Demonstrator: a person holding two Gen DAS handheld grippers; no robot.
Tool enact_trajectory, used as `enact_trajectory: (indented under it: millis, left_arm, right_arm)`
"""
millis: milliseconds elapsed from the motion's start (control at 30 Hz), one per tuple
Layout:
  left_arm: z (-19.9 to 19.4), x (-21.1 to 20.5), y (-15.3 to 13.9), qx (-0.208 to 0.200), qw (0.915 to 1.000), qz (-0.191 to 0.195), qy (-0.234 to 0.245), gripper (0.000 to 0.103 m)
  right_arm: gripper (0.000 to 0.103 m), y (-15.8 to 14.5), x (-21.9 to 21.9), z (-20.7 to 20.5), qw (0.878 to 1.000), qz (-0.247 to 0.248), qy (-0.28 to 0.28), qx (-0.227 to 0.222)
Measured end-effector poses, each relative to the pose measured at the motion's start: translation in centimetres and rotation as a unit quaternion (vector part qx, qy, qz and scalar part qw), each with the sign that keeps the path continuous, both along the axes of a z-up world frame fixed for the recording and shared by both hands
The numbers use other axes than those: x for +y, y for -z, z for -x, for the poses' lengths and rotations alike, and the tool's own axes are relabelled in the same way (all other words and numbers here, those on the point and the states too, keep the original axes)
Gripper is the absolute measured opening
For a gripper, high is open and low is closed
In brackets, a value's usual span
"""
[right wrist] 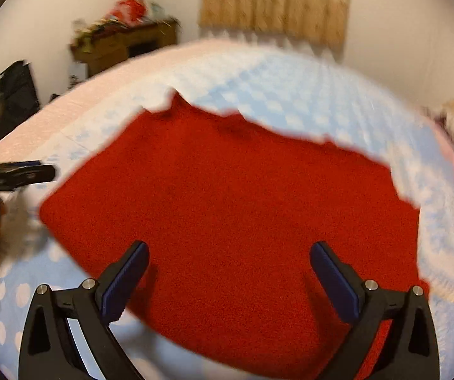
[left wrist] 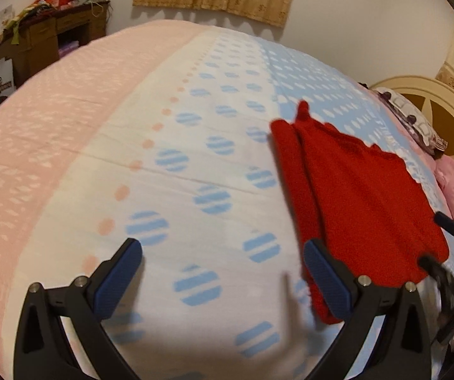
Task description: Fold small clothes
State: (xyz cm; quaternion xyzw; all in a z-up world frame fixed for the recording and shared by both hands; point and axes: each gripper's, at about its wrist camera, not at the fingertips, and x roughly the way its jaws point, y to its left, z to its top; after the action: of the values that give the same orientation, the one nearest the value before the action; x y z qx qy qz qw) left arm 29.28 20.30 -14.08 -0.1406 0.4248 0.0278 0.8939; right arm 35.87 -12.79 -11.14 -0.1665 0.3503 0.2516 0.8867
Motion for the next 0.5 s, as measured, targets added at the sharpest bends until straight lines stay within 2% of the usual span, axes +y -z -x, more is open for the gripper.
enact_trajectory:
  millis: [133, 200, 267, 367, 400, 433, 500]
  left_arm:
    - [-0.3, 1.2, -0.7, -0.003, 1.0, 0.001, -0.007, 0.103]
    - [-0.7, 1.4, -0.9, -0.003, 1.0, 0.003, -0.005, 0.103]
    - [-1.4, 1.5, -0.9, -0.003, 0.9998, 0.018, 0.008, 0.103]
    - [-3.1, 1.1, -0.5, 0.005, 0.9984, 0.044, 0.035, 0.103]
    - [-3.6, 0.8, -0.4, 0.006, 0.998, 0.048, 0.04, 0.103]
    - [-4.0, 0.6, -0.3, 0.008, 0.9975, 0.053, 0.047, 0.103]
    - [-5.3, 0.2, 0.3, 0.014, 0.9945, 0.082, 0.064, 0.103]
  right_arm:
    - [0.102, -1.2, 5.2, 4.0, 0.993, 0.028, -0.103, -0.055]
    - [0.102, -0.9, 7.8, 5.1, 0.988, 0.047, -0.14, -0.049]
    - [0.102, -0.3, 9.7, 5.5, 0.985, 0.064, -0.155, -0.046]
    - [0.101, 0.9, 12.1, 6.6, 0.976, 0.103, -0.177, -0.068]
    - [0.094, 1.4, 12.6, 6.7, 0.974, 0.117, -0.18, -0.072]
    - [0.077, 1.8, 12.9, 6.6, 0.973, 0.127, -0.179, -0.073]
    - [0.059, 2.5, 13.4, 6.2, 0.972, 0.143, -0.173, -0.072]
